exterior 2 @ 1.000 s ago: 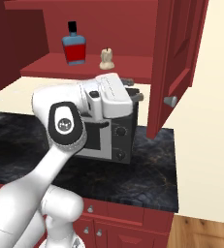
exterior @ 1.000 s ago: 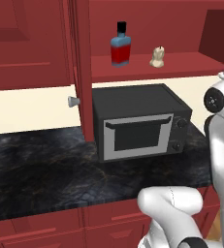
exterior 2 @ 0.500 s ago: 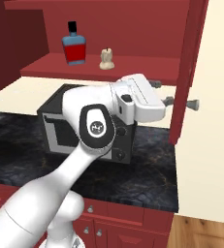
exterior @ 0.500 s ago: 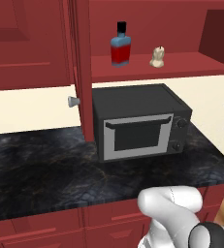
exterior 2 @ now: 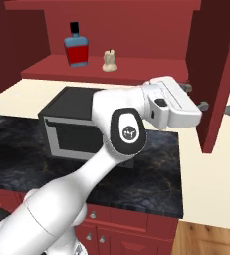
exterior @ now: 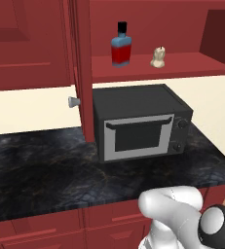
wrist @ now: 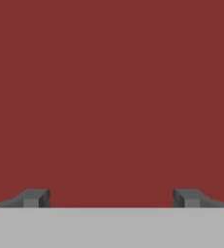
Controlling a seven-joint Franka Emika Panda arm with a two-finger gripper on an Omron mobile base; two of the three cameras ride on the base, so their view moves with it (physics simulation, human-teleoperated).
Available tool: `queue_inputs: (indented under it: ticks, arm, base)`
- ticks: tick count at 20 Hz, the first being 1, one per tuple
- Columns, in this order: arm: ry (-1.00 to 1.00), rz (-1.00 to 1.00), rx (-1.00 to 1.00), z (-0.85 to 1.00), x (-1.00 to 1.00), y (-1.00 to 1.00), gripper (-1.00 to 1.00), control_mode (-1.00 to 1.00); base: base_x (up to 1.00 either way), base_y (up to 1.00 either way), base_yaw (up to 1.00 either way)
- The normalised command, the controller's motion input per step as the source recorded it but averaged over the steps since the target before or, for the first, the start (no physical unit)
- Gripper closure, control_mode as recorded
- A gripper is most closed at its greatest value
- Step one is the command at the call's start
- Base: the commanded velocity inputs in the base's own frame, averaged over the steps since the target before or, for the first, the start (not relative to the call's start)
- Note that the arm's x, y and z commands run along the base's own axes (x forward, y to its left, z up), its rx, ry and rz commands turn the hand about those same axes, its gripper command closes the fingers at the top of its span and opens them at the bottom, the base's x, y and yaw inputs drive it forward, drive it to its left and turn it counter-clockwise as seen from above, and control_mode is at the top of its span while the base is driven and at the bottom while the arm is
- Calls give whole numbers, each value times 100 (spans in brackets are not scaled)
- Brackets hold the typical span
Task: Get the candle and the liquor from the cabinet and move them to the dining counter.
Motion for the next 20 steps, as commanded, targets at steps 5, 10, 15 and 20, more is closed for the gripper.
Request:
queue_inputs:
  ticks: [5, 10, 15, 20]
  arm:
    - [0, 0, 4, 0, 0, -36, -100, -100]
    - [0, 0, 1, 0, -1, -10, -100, -100]
    - [6, 4, 0, 0, -22, 32, -100, -100]
    - [11, 20, 0, 0, -33, 94, -100, -100]
  base:
    - [0, 0, 0]
    - [0, 0, 0]
    - [0, 0, 0]
    - [0, 0, 0]
